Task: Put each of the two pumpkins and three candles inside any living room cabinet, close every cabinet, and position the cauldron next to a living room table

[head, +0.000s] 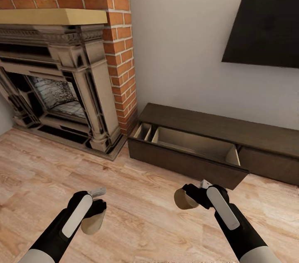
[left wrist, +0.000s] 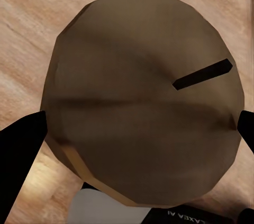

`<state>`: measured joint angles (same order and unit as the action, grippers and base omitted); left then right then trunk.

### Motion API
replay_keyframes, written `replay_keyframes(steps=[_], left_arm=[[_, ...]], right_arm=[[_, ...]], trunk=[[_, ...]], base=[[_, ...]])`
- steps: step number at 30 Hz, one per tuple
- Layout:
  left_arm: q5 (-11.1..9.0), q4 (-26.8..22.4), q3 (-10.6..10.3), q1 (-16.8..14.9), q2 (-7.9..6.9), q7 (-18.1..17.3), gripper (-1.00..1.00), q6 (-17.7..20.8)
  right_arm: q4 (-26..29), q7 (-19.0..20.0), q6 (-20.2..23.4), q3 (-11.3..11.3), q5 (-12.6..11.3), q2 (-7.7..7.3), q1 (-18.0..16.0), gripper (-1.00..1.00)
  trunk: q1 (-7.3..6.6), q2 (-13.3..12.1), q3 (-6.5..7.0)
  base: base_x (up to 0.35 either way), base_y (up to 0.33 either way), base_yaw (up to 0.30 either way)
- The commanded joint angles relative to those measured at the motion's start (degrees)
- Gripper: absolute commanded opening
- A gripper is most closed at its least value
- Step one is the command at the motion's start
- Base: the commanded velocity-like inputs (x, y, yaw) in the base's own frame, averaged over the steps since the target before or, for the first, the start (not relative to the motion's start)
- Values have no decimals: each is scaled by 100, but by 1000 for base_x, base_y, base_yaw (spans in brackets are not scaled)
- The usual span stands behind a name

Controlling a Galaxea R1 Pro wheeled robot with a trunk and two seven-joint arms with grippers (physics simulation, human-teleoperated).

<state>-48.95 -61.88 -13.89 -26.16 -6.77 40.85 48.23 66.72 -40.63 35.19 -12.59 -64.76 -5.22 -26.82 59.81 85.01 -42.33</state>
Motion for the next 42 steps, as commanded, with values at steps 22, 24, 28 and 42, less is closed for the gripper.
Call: replay_keyframes(steps=[22, 24, 28, 42], left_arm=[[-56, -8, -17, -3, -8, 64, -100, 2], [-55, -8, -17, -3, -9, 64, -100, 2], [-55, -8, -17, -3, -9, 62, -100, 1], [-59, -8, -17, -2, -3, 62, -100, 1]], right_arm=[[8, -50, -4, -15, -46, -5, -6, -100], [8, -50, -4, -15, -46, -5, -5, -100], [7, -50, -4, -15, -46, -5, -7, -100], [6, -50, -4, -15, -46, -5, -7, -100]], trunk=[[0, 3, -168], [0, 3, -183], [0, 3, -213], [0, 3, -321]], base=[[38, 56, -180], [210, 179, -176], [220, 116, -176], [208, 47, -171]])
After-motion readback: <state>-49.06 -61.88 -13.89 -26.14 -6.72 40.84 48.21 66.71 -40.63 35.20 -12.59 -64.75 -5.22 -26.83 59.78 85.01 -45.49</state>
